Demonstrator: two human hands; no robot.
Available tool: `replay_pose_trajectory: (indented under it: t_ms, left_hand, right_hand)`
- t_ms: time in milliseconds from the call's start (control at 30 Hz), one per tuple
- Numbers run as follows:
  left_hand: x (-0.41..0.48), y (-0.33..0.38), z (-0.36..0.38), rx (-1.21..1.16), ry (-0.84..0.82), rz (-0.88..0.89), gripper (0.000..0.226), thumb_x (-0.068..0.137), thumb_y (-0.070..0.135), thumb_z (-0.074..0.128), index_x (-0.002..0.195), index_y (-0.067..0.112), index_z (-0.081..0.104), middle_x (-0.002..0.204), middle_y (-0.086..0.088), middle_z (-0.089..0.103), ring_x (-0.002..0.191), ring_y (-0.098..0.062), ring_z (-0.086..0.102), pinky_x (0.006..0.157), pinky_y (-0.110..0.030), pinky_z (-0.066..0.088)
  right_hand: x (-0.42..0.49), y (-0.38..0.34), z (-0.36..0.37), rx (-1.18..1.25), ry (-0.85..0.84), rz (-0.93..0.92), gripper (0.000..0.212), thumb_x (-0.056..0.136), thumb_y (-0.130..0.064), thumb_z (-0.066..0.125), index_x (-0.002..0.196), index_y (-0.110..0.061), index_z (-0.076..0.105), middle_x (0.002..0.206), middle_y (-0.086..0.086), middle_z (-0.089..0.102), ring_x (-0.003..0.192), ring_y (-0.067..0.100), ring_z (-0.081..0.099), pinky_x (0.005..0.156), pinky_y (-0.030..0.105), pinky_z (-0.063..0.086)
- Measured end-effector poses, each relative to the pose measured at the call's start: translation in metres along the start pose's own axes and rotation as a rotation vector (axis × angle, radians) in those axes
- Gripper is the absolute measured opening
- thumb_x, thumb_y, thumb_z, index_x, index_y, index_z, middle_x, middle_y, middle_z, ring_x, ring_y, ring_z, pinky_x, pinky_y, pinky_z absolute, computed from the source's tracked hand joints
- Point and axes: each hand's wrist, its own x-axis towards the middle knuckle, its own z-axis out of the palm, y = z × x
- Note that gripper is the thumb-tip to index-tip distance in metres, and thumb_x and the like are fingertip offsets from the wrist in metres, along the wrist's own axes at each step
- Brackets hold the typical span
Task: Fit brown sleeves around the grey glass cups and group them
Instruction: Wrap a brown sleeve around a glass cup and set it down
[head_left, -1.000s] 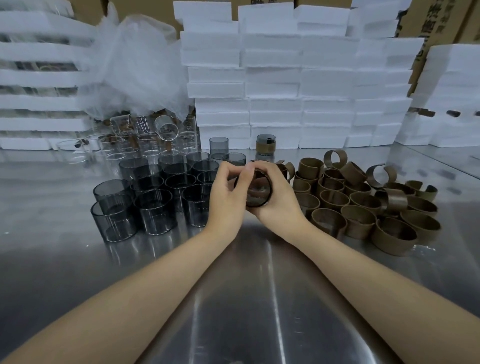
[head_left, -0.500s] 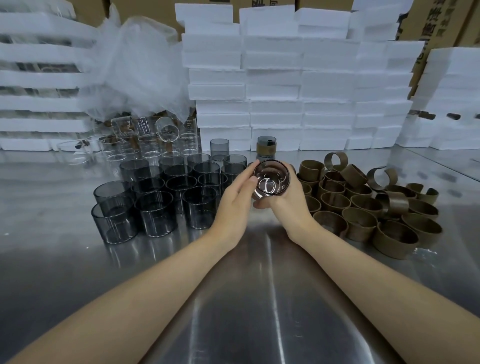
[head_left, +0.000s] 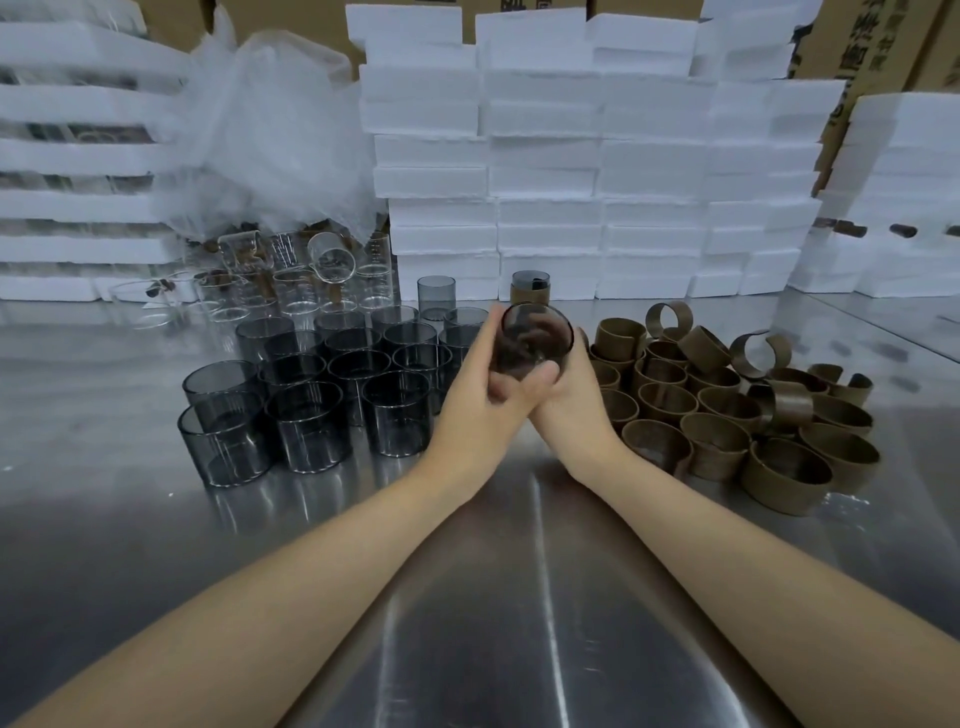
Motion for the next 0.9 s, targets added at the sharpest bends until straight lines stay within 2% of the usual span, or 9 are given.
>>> replay_pose_trajectory:
  t_ms: [100, 167, 267, 333, 433, 633, 700, 800, 900]
  left_hand:
    - [-0.0017, 0.0015, -0.0019, -0.043, 0.022, -0.010, 0.069, 0.082, 0.044, 0.067, 0.144, 0.031, 0.038, 0.135, 0.019, 0.054, 0.129, 0.001, 0.048, 0.109, -0.028, 0.041]
    - [-0.0026, 0.0028, -0.0030, -0.031, 0.047, -0.003, 0.071, 0.077, 0.041, 0.076, 0.139, 0.031, 0.044, 0.125, 0.027, 0.057, 0.121, 0.008, 0.051, 0.100, -0.016, 0.043]
    - [-0.0022, 0.0028, -0.0033, 0.041, 0.094, 0.002, 0.072, 0.074, 0.028, 0.082, 0.137, 0.033, 0.047, 0.127, 0.025, 0.053, 0.119, 0.013, 0.048, 0.097, -0.007, 0.040]
    - [-0.0018, 0.0021, -0.0030, 0.046, 0.121, 0.011, 0.066, 0.075, 0.019, 0.083, 0.132, 0.033, 0.053, 0.126, 0.015, 0.057, 0.116, 0.005, 0.055, 0.096, -0.011, 0.044]
    - [-0.0014, 0.0049, -0.0018, 0.067, 0.150, 0.033, 0.051, 0.079, 0.019, 0.080, 0.122, 0.034, 0.059, 0.121, 0.001, 0.062, 0.106, -0.006, 0.063, 0.089, -0.016, 0.050]
    - [0.0005, 0.0079, -0.0034, 0.119, 0.171, 0.041, 0.020, 0.094, 0.031, 0.062, 0.113, 0.031, 0.062, 0.116, 0.001, 0.064, 0.099, -0.006, 0.064, 0.082, -0.016, 0.049]
    - [-0.0001, 0.0081, -0.0029, 0.081, 0.179, 0.018, 0.020, 0.099, 0.034, 0.052, 0.114, 0.026, 0.064, 0.109, 0.000, 0.066, 0.094, -0.008, 0.066, 0.074, -0.014, 0.050]
    - [-0.0028, 0.0102, 0.0000, -0.067, 0.201, -0.032, 0.045, 0.099, 0.049, 0.034, 0.114, 0.023, 0.067, 0.101, 0.003, 0.071, 0.093, -0.007, 0.069, 0.065, -0.013, 0.051]
    - [-0.0056, 0.0108, 0.0030, -0.124, 0.133, -0.034, 0.043, 0.085, 0.060, 0.043, 0.113, 0.036, 0.063, 0.109, 0.009, 0.069, 0.097, -0.005, 0.068, 0.064, -0.012, 0.051]
  right_hand:
    - [-0.0011, -0.0034, 0.0001, 0.087, -0.042, 0.190, 0.059, 0.083, -0.027, 0.074, 0.132, -0.012, 0.046, 0.122, 0.021, 0.062, 0.106, 0.034, 0.064, 0.078, 0.040, 0.055]
    - [-0.0018, -0.0069, -0.0030, 0.257, -0.141, 0.386, 0.064, 0.081, -0.054, 0.065, 0.126, -0.009, 0.054, 0.117, 0.023, 0.066, 0.099, 0.042, 0.064, 0.075, 0.034, 0.050]
    - [-0.0046, -0.0102, -0.0048, 0.417, -0.309, 0.621, 0.075, 0.076, -0.071, 0.053, 0.114, -0.007, 0.059, 0.077, 0.003, 0.068, 0.049, 0.010, 0.058, 0.044, 0.015, 0.046]
    - [-0.0035, -0.0075, -0.0044, 0.478, -0.342, 0.673, 0.074, 0.077, -0.072, 0.053, 0.111, -0.007, 0.058, 0.076, 0.002, 0.060, 0.041, 0.007, 0.048, 0.038, 0.015, 0.042]
    - [-0.0021, -0.0049, -0.0033, 0.504, -0.357, 0.659, 0.071, 0.079, -0.073, 0.052, 0.107, -0.008, 0.061, 0.083, 0.002, 0.062, 0.049, 0.008, 0.053, 0.045, 0.017, 0.044]
    - [-0.0002, -0.0017, -0.0032, 0.529, -0.379, 0.652, 0.065, 0.082, -0.066, 0.054, 0.121, -0.014, 0.060, 0.092, 0.004, 0.065, 0.054, 0.011, 0.053, 0.048, 0.016, 0.046]
    - [0.0006, -0.0025, -0.0042, 0.503, -0.388, 0.660, 0.058, 0.081, -0.066, 0.055, 0.104, -0.015, 0.070, 0.091, 0.005, 0.065, 0.054, 0.011, 0.054, 0.048, 0.014, 0.046]
    - [0.0014, -0.0032, -0.0057, 0.500, -0.377, 0.693, 0.058, 0.079, -0.066, 0.055, 0.088, -0.011, 0.075, 0.075, 0.005, 0.064, 0.047, 0.010, 0.056, 0.042, 0.012, 0.046]
    - [0.0021, -0.0036, -0.0077, 0.551, -0.343, 0.712, 0.059, 0.085, -0.064, 0.052, 0.083, -0.010, 0.075, 0.071, 0.004, 0.062, 0.044, 0.009, 0.054, 0.038, 0.011, 0.042]
